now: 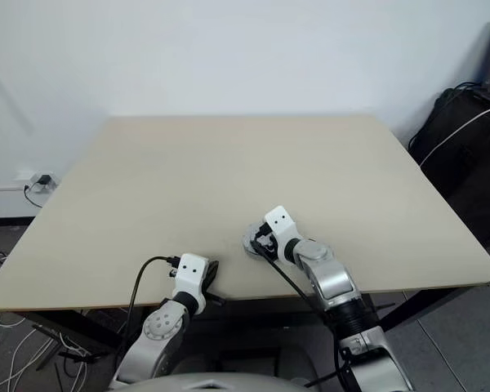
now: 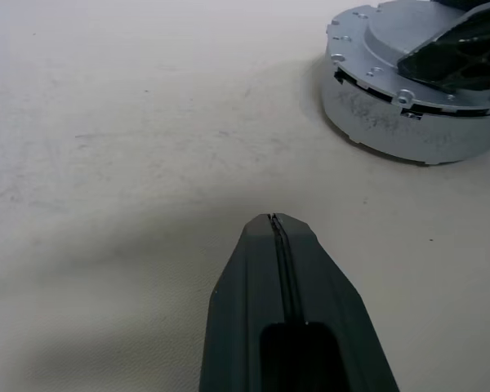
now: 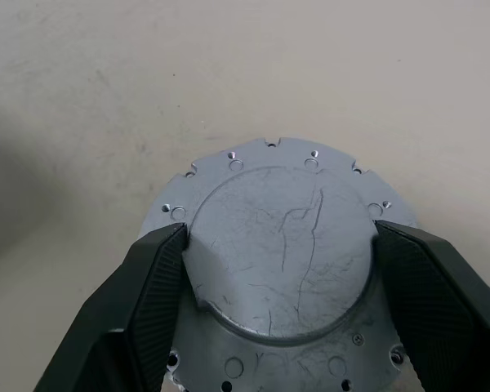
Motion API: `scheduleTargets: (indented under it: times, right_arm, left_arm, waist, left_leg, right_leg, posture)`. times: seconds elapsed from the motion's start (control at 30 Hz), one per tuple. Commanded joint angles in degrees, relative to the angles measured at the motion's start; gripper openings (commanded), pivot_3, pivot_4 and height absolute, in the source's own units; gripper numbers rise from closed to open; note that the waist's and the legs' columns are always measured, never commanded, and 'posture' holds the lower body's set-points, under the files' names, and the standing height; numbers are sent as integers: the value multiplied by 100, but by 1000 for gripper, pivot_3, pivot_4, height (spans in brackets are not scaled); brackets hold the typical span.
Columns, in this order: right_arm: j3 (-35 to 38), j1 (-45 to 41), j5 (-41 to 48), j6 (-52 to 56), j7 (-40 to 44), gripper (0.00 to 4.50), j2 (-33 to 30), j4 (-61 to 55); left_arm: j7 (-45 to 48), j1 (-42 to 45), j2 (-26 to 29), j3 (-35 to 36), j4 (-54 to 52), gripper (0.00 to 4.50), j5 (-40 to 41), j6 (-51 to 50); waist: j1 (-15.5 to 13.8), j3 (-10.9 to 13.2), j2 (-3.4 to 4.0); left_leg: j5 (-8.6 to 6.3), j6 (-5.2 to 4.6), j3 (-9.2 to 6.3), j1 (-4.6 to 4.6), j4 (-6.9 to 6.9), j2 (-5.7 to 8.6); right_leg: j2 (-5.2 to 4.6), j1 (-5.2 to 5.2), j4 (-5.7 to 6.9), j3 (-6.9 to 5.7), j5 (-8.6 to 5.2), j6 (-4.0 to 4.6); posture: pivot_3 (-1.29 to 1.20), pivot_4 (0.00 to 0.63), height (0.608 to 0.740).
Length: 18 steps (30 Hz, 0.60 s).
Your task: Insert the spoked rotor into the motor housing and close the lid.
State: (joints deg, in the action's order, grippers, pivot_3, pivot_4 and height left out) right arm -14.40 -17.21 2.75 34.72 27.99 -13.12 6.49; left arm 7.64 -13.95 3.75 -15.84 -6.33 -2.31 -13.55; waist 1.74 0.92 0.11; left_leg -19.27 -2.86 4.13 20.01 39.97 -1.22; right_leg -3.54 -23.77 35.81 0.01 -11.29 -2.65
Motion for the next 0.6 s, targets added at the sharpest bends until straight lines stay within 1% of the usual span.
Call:
scheduleTargets:
  times: [0.03,0.2,0.5,0.6]
  right_arm:
    - [-44,-184,-14,272,83,3270,-59,-163]
    - [-90,-282,8,547,205,3270,-124,-161]
    - [-151,-217,-134,360,33,3270,-90,-135]
    - [-322,-197,-308,294,-20,3270,-172,-79]
  left_arm:
    - [17,54,-18,-15,-204,0,-24,40]
    - [16,57,-24,-23,-188,0,-29,46]
    - [28,36,-6,-28,-215,0,-31,48]
    - [39,38,1,-34,-222,0,-32,37]
  waist:
    - [-1,0,0]
    - [0,-1,0]
    - [4,-1,1]
    - [8,-1,1]
  left_leg:
    - [0,0,0,0,0,-1]
    - [0,0,0,-2,0,-1]
    - [0,0,0,-2,0,-1]
    - [0,0,0,-2,0,-1]
  right_leg:
    - [0,0,0,0,0,0]
    - [0,1,0,0,0,0]
    - [0,1,0,0,0,0]
    - [0,1,0,0,0,0]
  posture:
    - [0,0,740]
    - [0,0,740]
    - [0,0,740]
    - [0,0,740]
